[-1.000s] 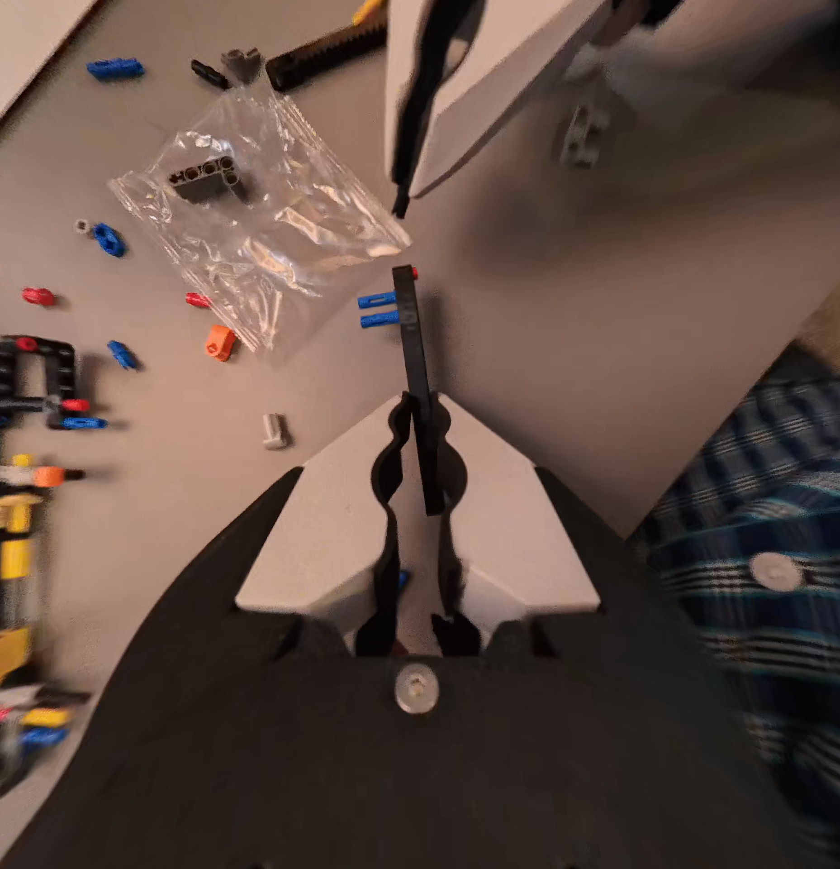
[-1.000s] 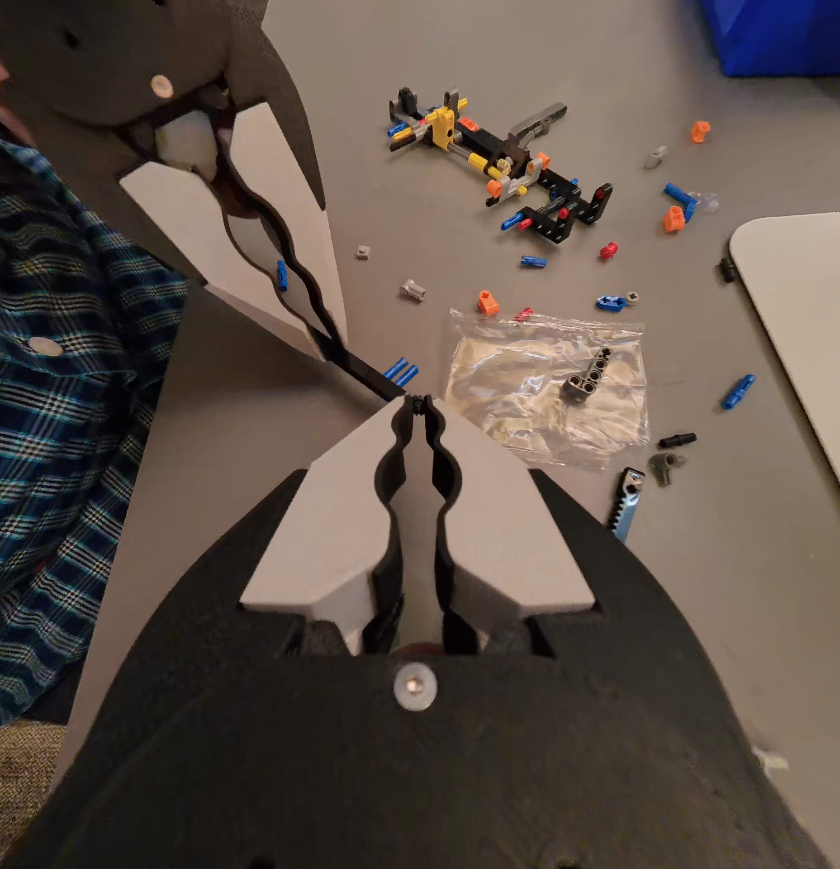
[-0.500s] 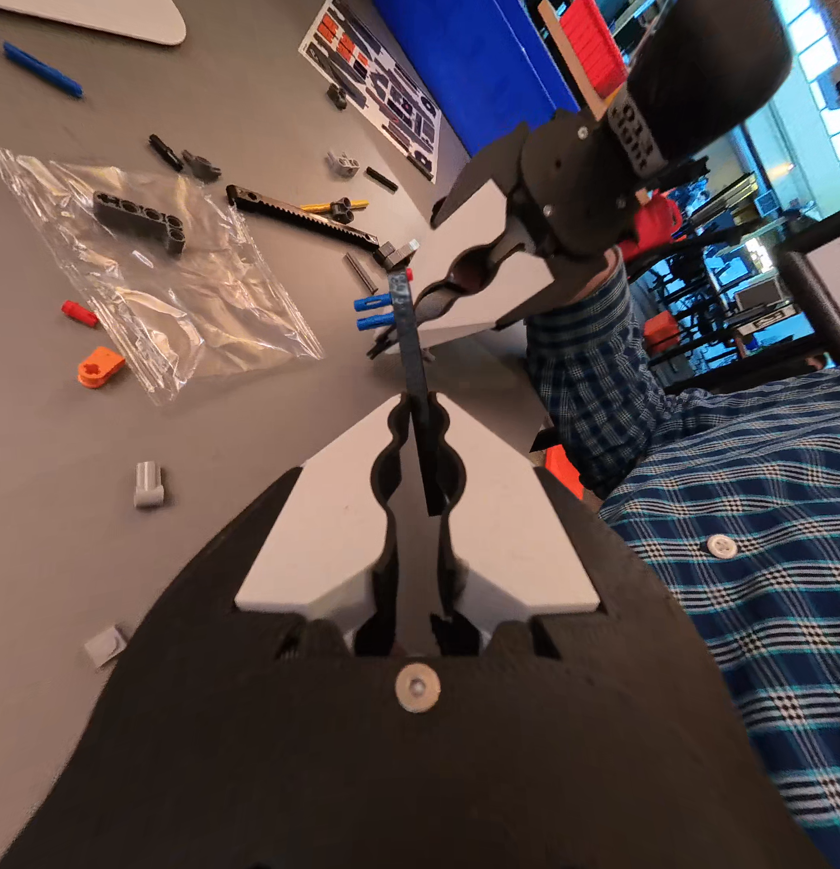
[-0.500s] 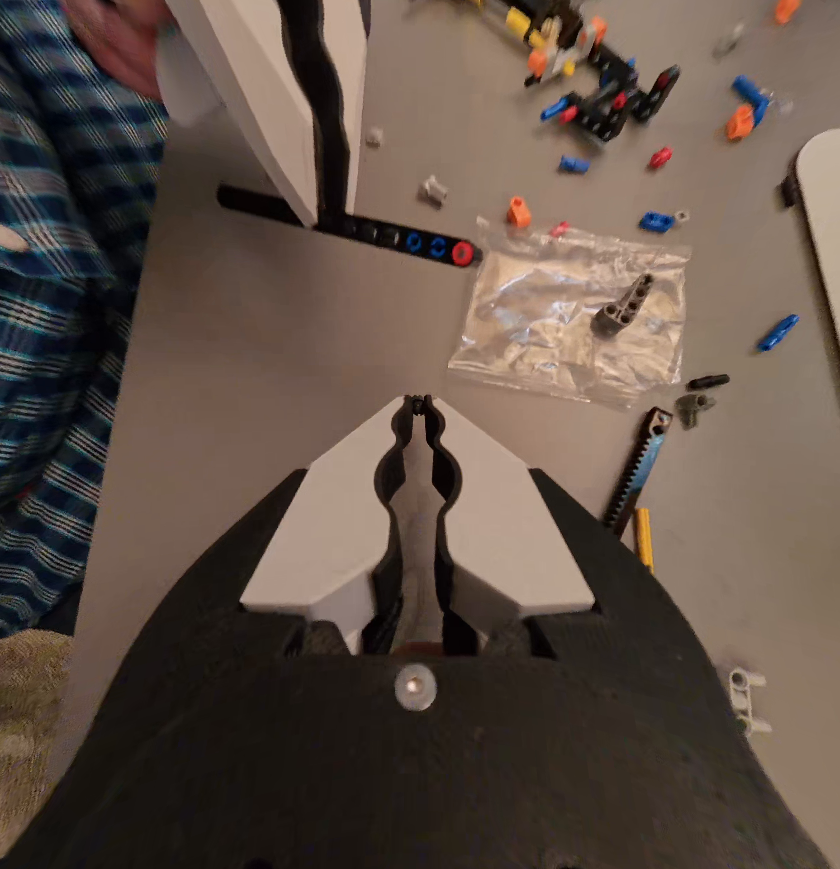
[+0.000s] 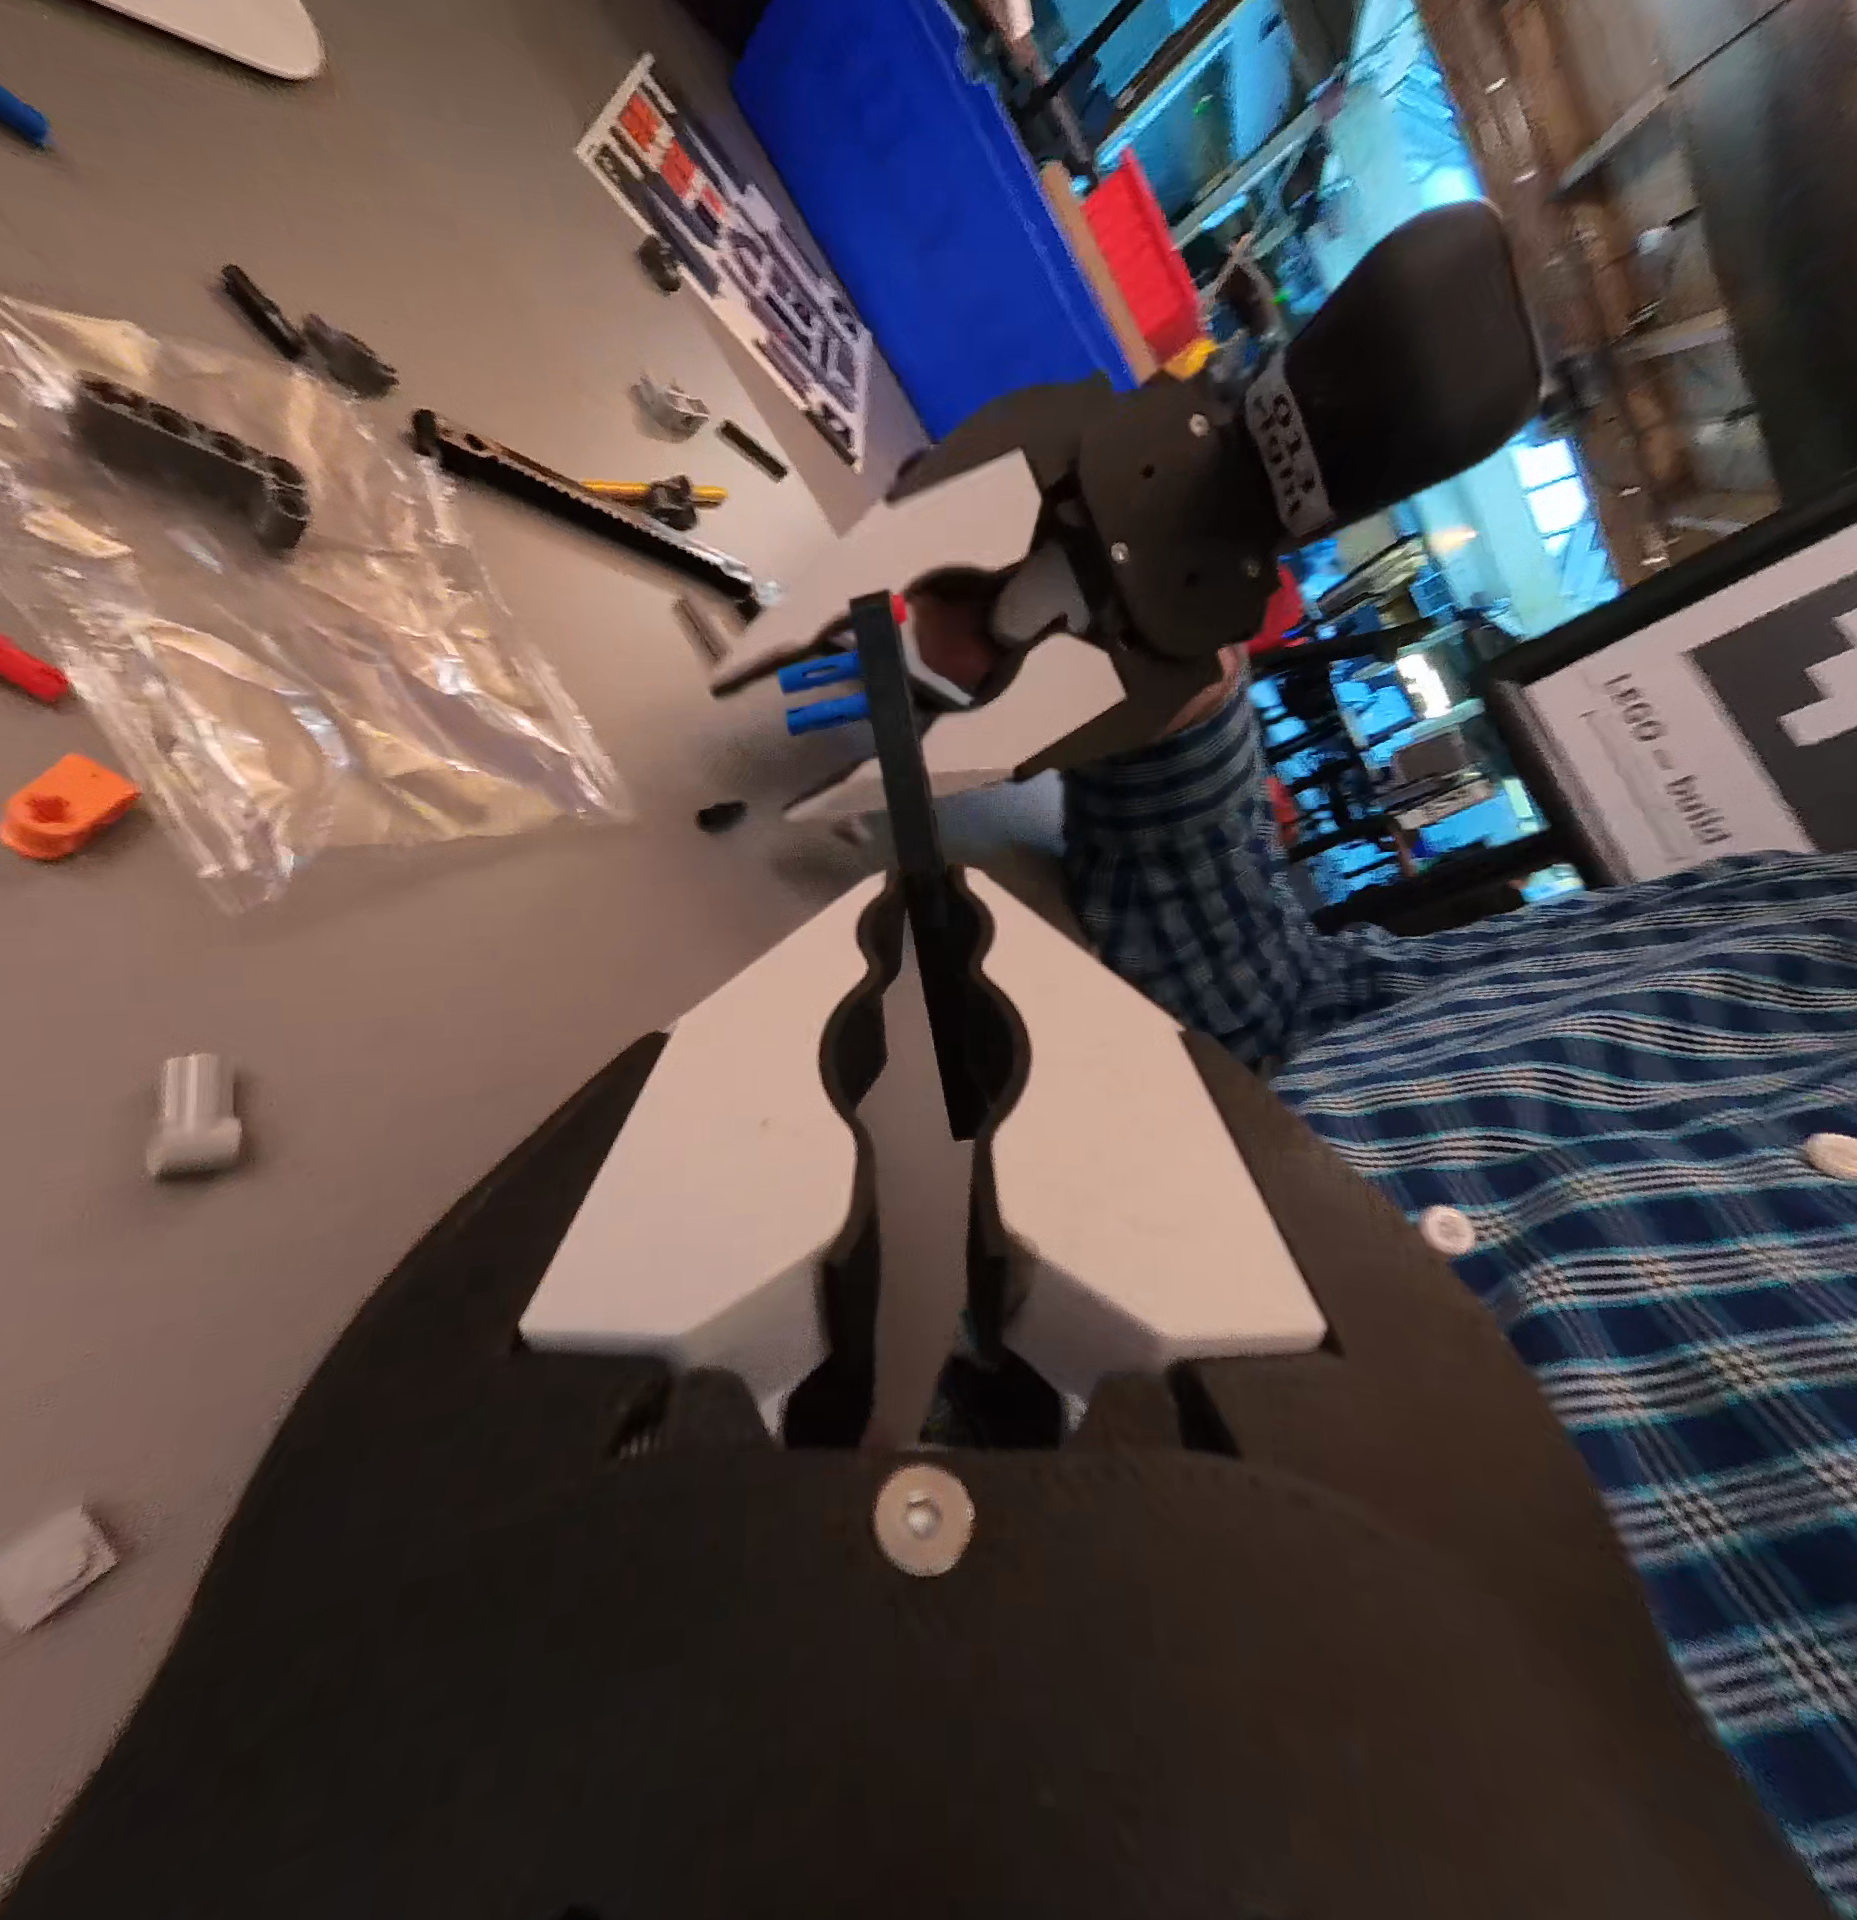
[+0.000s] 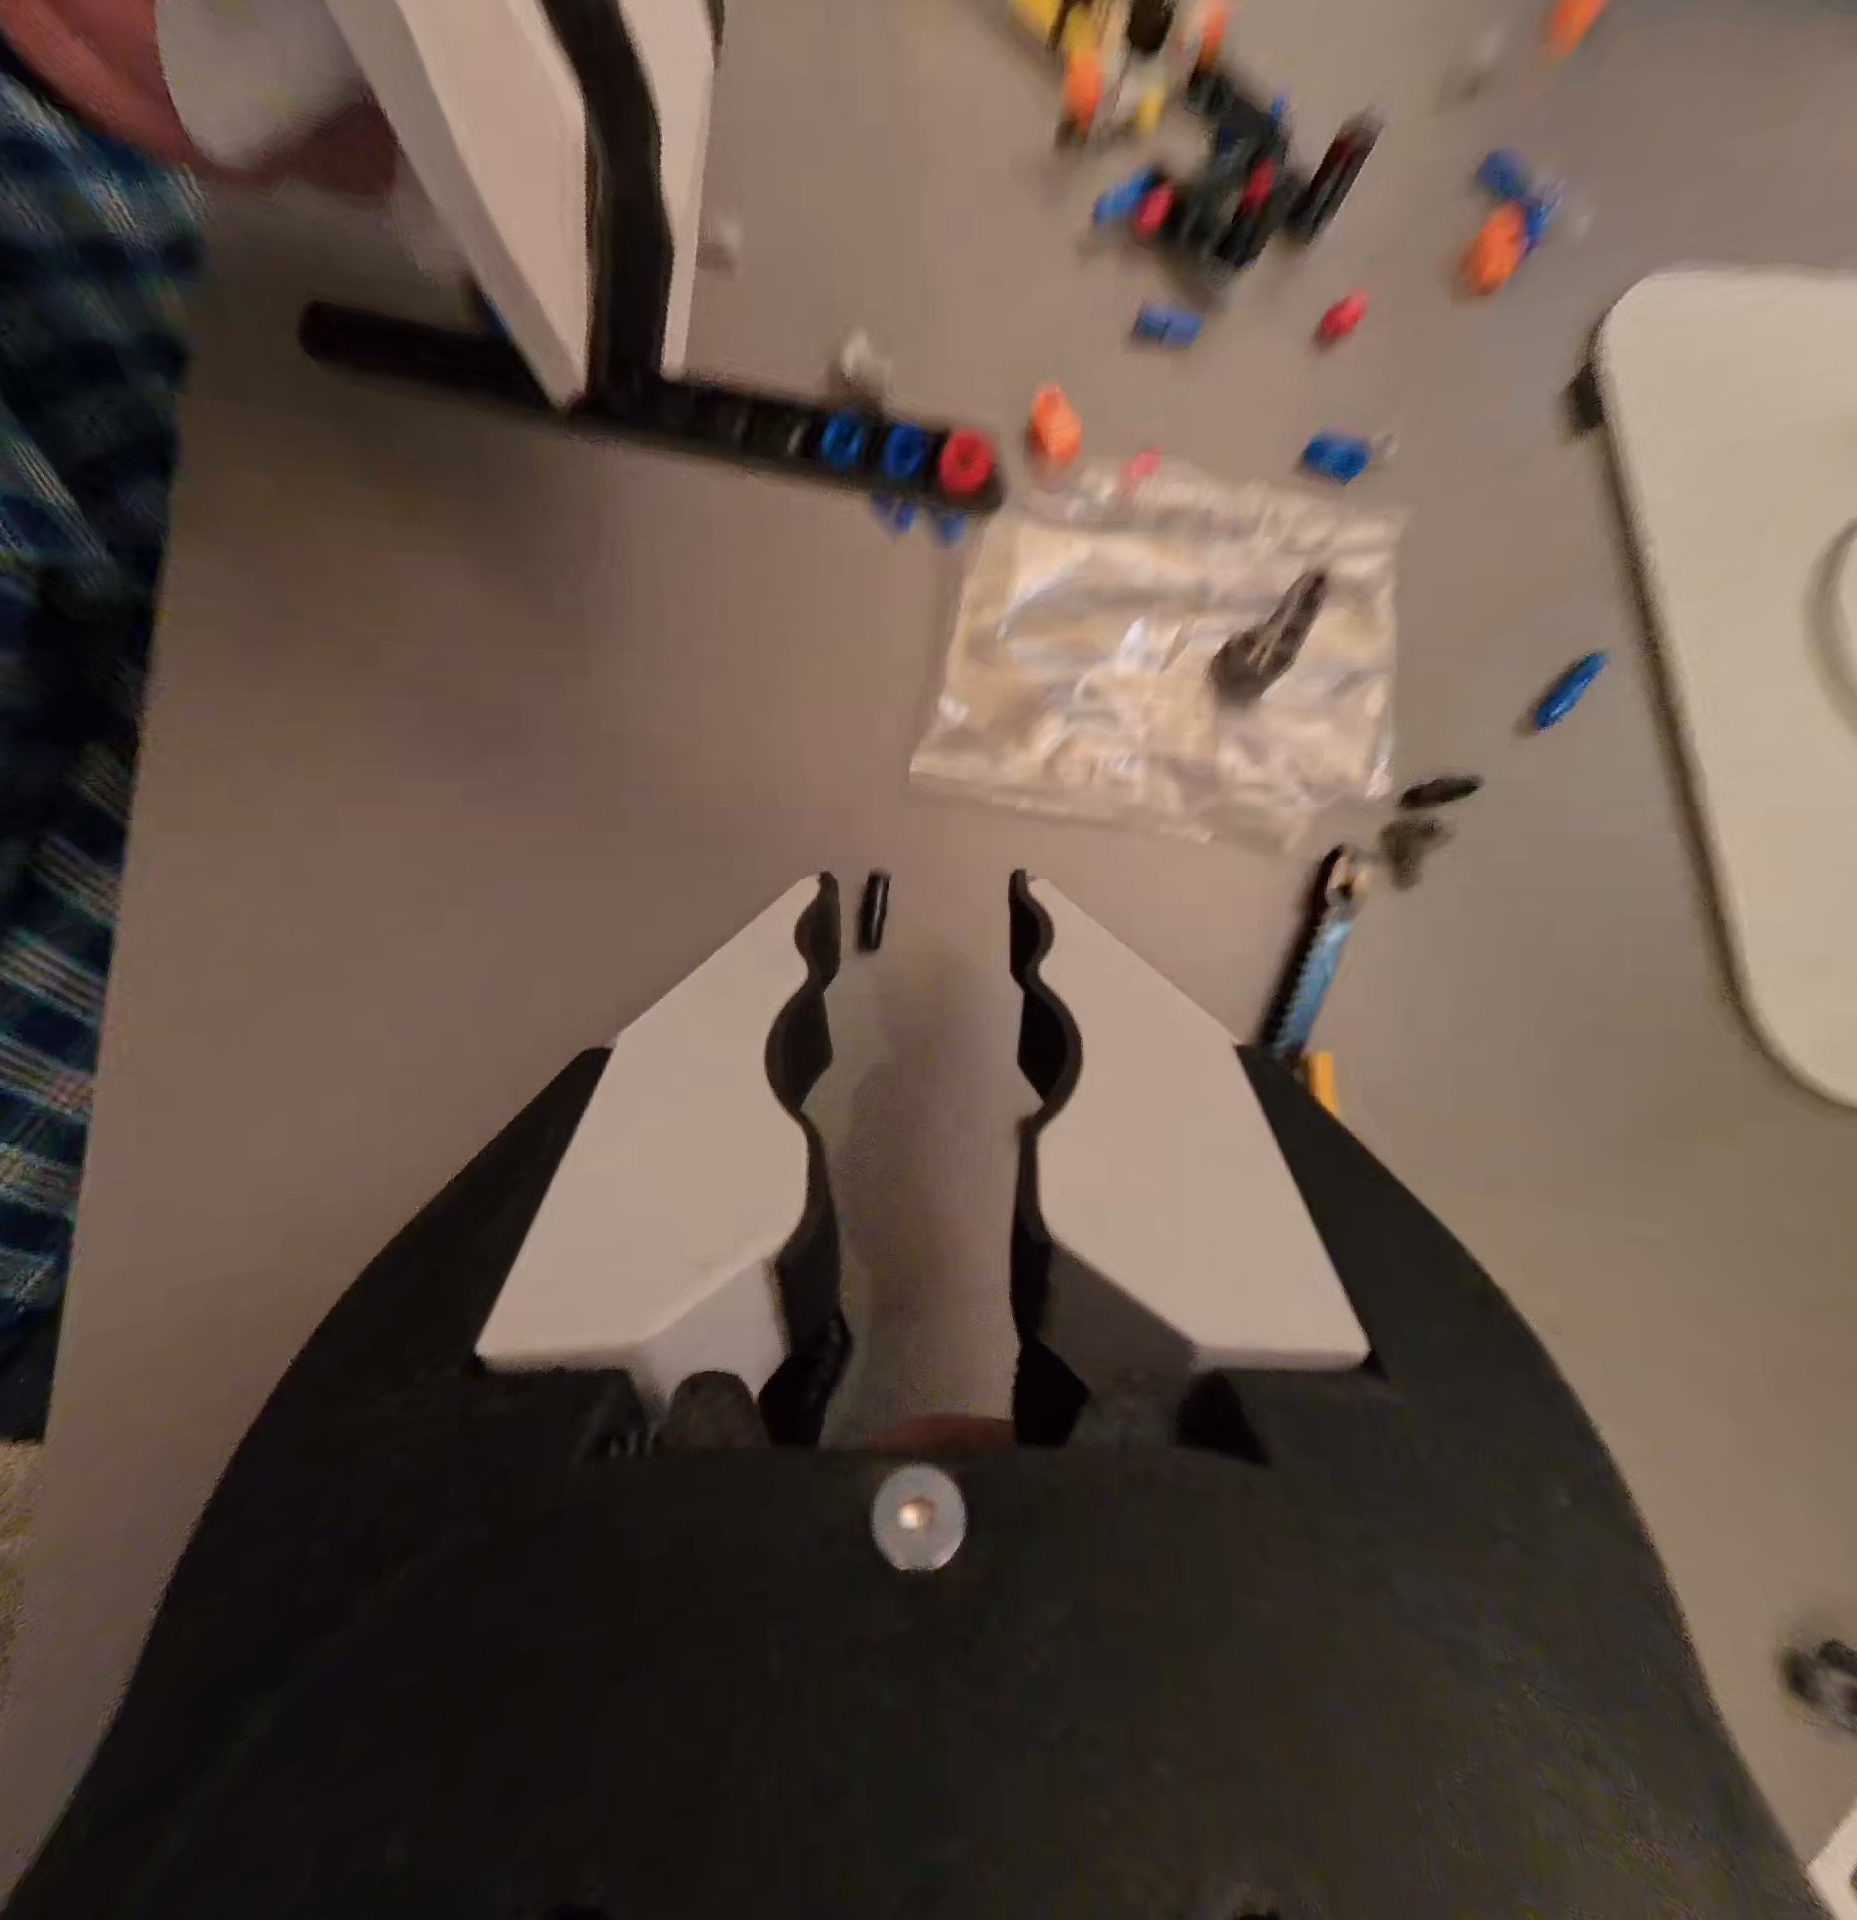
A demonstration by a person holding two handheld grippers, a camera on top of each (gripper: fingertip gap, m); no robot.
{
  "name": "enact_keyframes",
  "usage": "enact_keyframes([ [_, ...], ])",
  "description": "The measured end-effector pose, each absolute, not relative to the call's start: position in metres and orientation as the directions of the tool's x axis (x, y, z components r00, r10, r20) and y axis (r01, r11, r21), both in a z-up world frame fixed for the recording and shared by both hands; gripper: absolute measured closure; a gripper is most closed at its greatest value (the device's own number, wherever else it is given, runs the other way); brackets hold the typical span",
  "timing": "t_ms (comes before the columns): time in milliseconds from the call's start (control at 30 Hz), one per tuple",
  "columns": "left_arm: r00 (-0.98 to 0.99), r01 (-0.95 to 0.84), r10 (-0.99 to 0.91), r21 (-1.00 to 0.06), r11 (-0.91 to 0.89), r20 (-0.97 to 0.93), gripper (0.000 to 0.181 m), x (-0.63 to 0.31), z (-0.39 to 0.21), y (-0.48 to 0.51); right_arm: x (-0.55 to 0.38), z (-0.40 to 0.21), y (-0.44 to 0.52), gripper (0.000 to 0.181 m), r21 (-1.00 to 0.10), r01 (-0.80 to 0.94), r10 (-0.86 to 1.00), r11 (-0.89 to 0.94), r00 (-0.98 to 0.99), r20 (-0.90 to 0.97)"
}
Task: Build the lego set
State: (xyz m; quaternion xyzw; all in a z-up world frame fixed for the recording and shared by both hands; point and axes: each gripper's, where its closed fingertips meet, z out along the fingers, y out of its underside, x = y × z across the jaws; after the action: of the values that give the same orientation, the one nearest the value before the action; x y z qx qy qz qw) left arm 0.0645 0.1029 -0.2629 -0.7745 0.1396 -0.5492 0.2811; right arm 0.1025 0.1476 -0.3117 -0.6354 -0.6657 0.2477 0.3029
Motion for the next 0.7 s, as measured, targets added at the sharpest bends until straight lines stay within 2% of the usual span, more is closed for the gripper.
enact_keyframes([
  [100, 0.242, 0.068, -0.512, -0.54, -0.839, 0.824, 0.176, 0.071, -0.255, 0.092, 0.089, -0.269, 0.141, 0.148, -0.842, 0.52, 0.99, 0.144, -0.07, 0.126],
  [267, 0.132, -0.064, -0.546, -0.543, -0.838, 0.827, 0.176, 0.077, -0.246, 0.068, 0.084, -0.237, 0.103, 0.152, -0.902, 0.354, 0.938, 0.247, -0.321, 0.131],
  [467, 0.028, -0.114, -0.561, -0.555, -0.824, 0.828, 0.175, 0.078, -0.235, 0.054, 0.085, -0.236, 0.082, 0.168, -0.897, 0.354, 0.881, 0.265, -0.466, 0.077],
  [567, 0.0, -0.053, -0.563, -0.562, -0.826, 0.827, 0.175, 0.074, -0.226, 0.06, 0.086, -0.23, 0.083, 0.173, -0.915, 0.353, 0.887, 0.197, -0.462, 0.013],
  [667, 0.081, 0.004, -0.614, -0.616, -0.787, 0.785, 0.172, 0.068, -0.224, 0.076, 0.086, -0.229, 0.092, 0.177, -0.927, 0.364, 0.901, 0.09, -0.426, -0.08],
  [700, 0.142, -0.009, -0.648, -0.654, -0.757, 0.748, 0.164, 0.066, -0.227, 0.082, 0.085, -0.23, 0.096, 0.177, -0.926, 0.374, 0.907, 0.059, -0.407, -0.107],
])
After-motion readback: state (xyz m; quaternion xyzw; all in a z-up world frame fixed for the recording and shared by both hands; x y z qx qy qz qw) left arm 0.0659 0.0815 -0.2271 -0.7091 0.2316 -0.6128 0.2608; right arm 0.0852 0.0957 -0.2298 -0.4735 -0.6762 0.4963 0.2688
